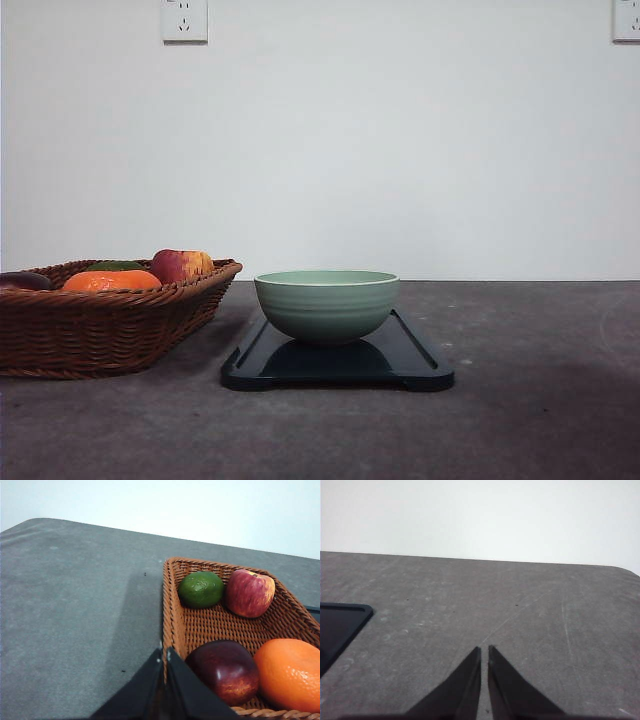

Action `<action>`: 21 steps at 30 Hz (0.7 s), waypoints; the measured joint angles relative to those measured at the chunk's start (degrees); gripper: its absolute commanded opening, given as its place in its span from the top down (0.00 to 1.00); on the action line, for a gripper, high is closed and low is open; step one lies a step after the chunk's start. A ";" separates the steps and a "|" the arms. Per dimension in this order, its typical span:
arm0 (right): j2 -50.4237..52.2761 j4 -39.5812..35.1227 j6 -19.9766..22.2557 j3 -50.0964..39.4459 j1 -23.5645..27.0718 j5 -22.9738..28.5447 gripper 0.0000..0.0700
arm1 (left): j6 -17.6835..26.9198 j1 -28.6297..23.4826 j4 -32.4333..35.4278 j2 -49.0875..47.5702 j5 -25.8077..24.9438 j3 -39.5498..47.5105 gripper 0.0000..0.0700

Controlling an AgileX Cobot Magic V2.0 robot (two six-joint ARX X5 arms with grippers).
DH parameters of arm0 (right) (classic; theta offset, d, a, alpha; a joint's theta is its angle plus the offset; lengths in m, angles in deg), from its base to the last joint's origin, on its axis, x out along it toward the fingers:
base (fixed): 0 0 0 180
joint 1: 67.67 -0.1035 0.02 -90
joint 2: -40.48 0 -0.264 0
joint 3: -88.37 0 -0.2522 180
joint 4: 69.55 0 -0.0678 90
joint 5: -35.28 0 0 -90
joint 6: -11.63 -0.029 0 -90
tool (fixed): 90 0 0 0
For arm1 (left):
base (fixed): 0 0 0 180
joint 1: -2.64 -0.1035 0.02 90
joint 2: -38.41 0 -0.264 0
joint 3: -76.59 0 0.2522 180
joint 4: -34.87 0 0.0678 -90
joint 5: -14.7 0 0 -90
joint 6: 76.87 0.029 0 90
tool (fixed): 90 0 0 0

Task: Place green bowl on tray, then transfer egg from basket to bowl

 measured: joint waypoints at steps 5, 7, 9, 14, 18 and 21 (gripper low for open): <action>0.00 0.00 0.00 0.00 0.00 0.00 0.97 | 0.00 0.00 0.00 0.00 0.00 0.00 1.00; 0.00 0.00 0.00 0.00 0.00 0.00 0.97 | 0.00 0.00 0.00 0.00 0.00 0.00 1.00; 0.00 0.00 0.00 0.00 0.00 0.00 0.97 | 0.00 0.00 0.00 0.00 0.00 0.00 1.00; 0.00 0.00 0.00 0.00 0.00 0.00 0.97 | 0.00 0.00 0.00 0.00 0.00 0.00 1.00; 0.00 0.00 0.00 0.00 0.00 0.00 0.97 | 0.00 0.00 0.00 0.00 0.00 0.00 1.00; 0.00 0.00 0.00 0.00 0.00 0.00 0.97 | 0.00 0.00 0.00 0.00 0.00 0.00 1.00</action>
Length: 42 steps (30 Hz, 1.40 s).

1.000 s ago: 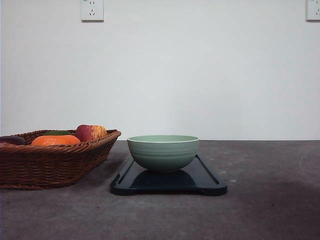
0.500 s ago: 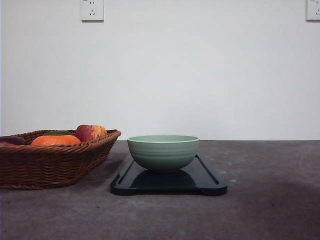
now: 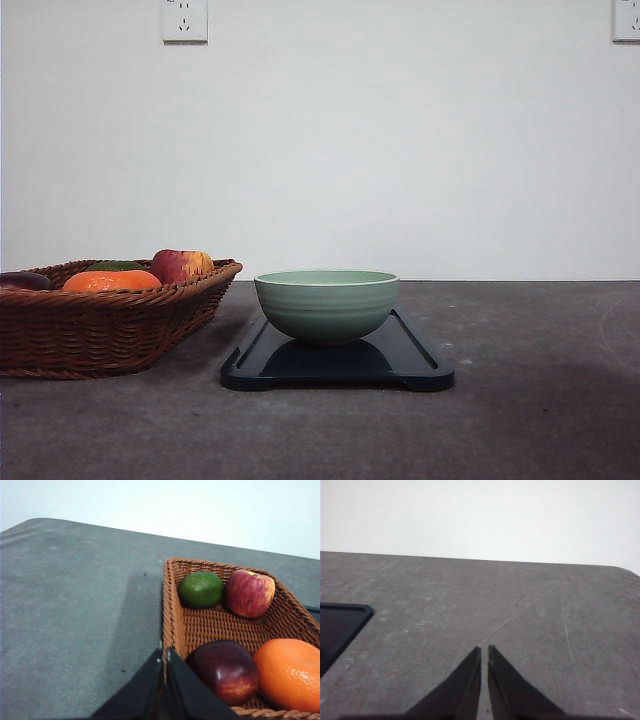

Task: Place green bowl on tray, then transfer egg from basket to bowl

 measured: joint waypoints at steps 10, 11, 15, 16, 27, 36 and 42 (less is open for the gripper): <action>0.00 0.00 0.00 0.00 0.00 0.00 0.97 | 0.00 0.00 0.00 0.00 0.00 0.00 1.00; 0.00 0.00 0.00 0.00 0.00 0.00 0.97 | 0.00 0.00 0.00 0.00 0.00 0.00 1.00; 0.00 0.00 0.00 0.00 0.00 0.00 0.97 | 0.00 0.00 0.00 0.00 0.00 0.00 1.00; 0.00 0.00 0.00 0.00 0.00 0.00 0.97 | 0.00 0.00 0.00 0.00 0.00 0.00 1.00; 0.00 0.00 0.00 0.00 0.00 0.00 0.97 | 0.00 0.00 0.00 0.00 0.00 0.00 1.00; 0.00 0.00 0.00 0.00 0.00 0.00 0.97 | 0.00 0.00 0.00 0.00 0.00 0.00 1.00; 0.00 0.00 0.00 0.00 0.00 0.00 0.97 | 0.00 0.00 0.00 0.00 0.00 0.00 1.00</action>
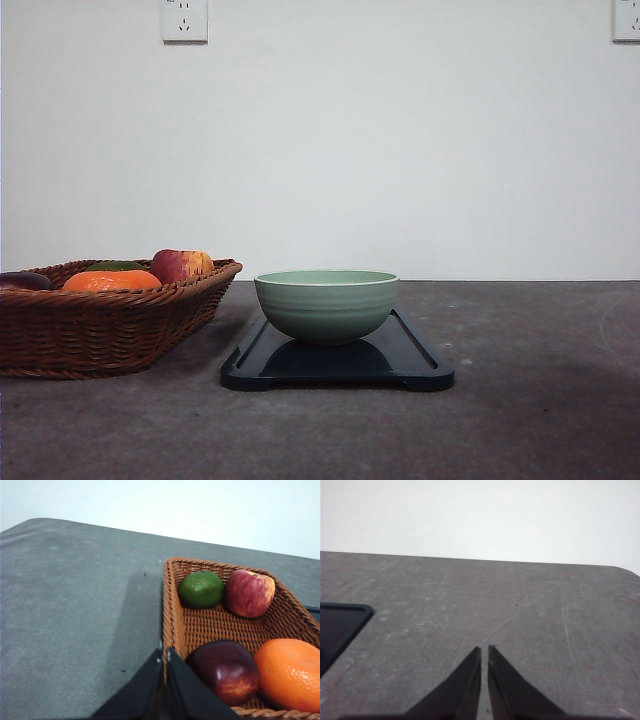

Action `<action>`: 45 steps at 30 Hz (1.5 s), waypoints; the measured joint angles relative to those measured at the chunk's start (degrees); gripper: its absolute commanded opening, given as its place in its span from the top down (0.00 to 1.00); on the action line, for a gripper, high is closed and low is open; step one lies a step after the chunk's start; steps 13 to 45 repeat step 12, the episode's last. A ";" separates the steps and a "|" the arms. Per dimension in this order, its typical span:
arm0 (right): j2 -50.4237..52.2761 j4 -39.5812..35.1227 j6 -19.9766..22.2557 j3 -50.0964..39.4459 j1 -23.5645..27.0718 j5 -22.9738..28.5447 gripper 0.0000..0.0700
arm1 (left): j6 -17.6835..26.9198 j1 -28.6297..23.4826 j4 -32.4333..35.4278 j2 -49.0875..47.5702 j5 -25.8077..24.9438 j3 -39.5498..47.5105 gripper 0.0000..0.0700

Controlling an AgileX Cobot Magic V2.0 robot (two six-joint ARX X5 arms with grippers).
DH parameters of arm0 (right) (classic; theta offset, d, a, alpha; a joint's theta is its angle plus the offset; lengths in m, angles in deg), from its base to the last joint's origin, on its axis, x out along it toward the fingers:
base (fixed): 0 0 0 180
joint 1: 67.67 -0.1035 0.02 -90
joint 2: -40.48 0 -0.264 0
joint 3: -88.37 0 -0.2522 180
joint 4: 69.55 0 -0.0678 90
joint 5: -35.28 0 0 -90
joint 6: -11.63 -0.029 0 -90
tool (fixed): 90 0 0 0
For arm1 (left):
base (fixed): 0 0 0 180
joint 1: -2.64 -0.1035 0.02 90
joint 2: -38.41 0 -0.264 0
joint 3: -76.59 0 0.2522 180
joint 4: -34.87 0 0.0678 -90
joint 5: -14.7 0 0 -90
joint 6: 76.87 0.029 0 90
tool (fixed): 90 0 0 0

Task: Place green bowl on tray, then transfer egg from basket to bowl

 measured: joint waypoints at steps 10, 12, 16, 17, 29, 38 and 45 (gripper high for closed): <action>0.00 0.00 0.00 0.00 0.00 0.00 0.97 | 0.00 0.00 0.00 0.00 0.00 0.00 1.00; 0.00 0.00 0.00 0.00 0.00 0.00 0.97 | 0.00 0.00 0.00 0.00 0.00 0.00 1.00; 0.00 0.00 0.00 0.00 0.00 0.00 0.97 | 0.00 0.00 0.00 0.00 0.00 0.00 1.00; 0.00 0.00 0.00 0.00 0.00 0.00 0.97 | 0.00 0.00 0.00 0.00 0.00 0.00 1.00; 0.00 0.00 0.00 0.00 0.00 0.00 0.97 | 0.00 0.00 0.00 0.00 0.00 0.00 1.00; 0.00 0.00 0.00 0.00 0.00 0.00 0.97 | 0.00 0.00 0.00 0.00 0.00 0.00 1.00; 0.00 0.00 0.00 0.00 0.00 0.00 0.97 | 0.00 0.00 0.00 0.00 0.00 0.00 1.00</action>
